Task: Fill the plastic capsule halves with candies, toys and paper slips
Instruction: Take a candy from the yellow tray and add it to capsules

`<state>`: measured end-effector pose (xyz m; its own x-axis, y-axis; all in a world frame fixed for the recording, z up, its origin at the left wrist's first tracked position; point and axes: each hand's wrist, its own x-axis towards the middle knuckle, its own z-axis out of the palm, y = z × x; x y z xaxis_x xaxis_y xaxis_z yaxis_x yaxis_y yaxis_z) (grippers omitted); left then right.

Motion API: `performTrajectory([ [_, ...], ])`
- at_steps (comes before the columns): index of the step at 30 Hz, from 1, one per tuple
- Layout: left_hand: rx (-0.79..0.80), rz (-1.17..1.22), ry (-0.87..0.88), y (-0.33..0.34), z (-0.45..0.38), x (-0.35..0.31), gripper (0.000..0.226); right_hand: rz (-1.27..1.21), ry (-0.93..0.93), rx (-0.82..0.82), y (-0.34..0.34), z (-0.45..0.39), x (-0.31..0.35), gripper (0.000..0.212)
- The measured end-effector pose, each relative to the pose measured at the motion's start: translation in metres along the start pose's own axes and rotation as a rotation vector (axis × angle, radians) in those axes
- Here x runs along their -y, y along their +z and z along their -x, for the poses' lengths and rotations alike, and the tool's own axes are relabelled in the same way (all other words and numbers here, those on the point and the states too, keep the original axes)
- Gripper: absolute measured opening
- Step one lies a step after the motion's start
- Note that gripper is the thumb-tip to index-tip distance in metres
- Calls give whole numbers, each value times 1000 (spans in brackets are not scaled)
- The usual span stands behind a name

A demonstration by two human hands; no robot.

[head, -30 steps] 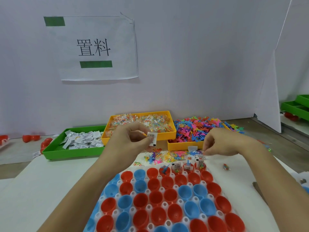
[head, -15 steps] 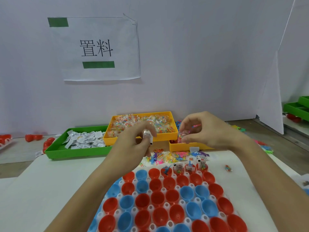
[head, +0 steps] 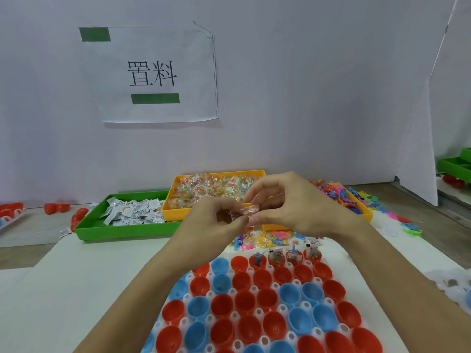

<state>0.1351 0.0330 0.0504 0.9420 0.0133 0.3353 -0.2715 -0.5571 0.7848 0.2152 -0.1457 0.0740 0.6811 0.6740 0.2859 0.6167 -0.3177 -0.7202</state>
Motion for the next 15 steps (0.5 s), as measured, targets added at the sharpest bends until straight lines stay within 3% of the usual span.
performTrajectory([
  [4, -92, -24, 8, -1, -4, 5, 11, -21, 26, -35, 1, 0, -1, 7],
  [10, -165, -90, 64, -3, -6, 11, 7, -239, 174, 37, 4, 1, 3, 49],
  [15, -184, -156, 95, -2, -4, 9, 5, -302, 152, 70, 1, 3, 2, 19],
])
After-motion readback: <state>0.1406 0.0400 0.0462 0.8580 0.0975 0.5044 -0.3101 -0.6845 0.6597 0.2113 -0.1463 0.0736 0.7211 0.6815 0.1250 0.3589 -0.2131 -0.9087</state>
